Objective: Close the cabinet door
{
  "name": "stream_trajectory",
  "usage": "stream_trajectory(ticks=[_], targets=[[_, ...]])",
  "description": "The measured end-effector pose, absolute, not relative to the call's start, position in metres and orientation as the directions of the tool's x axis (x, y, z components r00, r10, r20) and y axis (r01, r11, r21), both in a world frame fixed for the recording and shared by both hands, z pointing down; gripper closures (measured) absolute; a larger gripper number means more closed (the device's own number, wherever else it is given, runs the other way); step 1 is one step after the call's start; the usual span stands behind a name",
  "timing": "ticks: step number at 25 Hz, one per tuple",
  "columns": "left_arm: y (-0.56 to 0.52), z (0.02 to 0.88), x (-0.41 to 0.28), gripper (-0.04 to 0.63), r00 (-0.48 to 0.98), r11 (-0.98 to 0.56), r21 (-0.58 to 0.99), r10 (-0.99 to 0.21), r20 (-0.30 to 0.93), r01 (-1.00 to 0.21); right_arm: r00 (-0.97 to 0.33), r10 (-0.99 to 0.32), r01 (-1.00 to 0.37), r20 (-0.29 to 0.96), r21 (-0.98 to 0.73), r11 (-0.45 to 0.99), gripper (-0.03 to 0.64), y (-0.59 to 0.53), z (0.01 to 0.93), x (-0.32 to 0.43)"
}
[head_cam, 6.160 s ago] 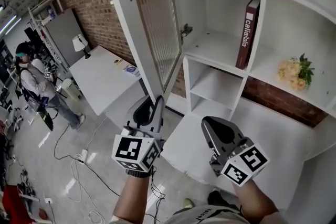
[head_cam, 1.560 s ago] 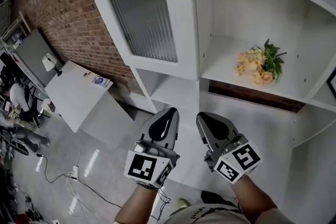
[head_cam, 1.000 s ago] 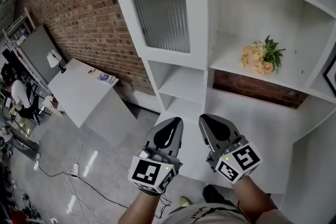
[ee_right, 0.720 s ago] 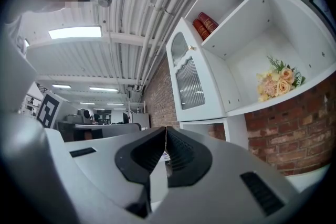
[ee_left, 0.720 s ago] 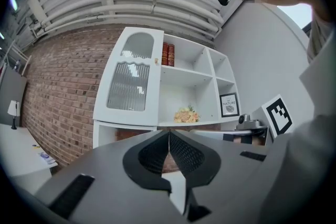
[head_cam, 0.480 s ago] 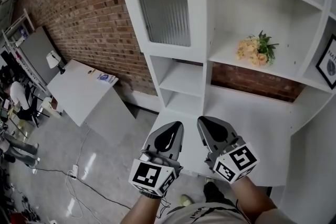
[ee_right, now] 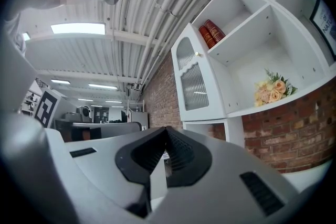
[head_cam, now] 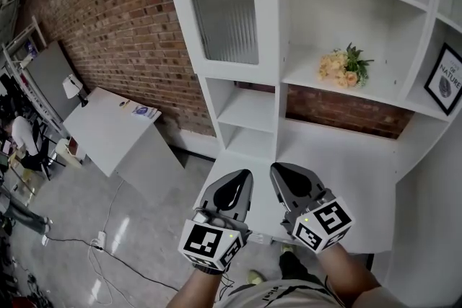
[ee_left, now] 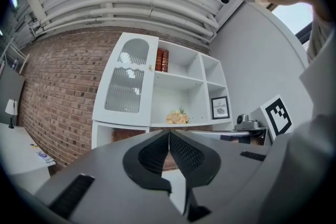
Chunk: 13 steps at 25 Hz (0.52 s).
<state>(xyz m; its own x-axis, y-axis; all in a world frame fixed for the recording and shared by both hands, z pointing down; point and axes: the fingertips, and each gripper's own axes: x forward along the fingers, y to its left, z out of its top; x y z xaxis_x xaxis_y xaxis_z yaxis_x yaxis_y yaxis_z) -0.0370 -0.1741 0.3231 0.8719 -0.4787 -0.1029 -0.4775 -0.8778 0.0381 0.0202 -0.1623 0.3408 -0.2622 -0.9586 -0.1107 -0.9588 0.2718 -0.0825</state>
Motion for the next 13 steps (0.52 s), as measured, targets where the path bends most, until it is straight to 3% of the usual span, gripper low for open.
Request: stream_trajectory(ticks=[13], targets=[[-0.1704, 0.3181, -0.041, 0.577, 0.877, -0.884, 0.029, -0.467, -0.11, -0.467, -0.266, -0.957, -0.959, -0.113, -0.066, 0.274, 0.6, -0.1598, 0.336, 0.0111]])
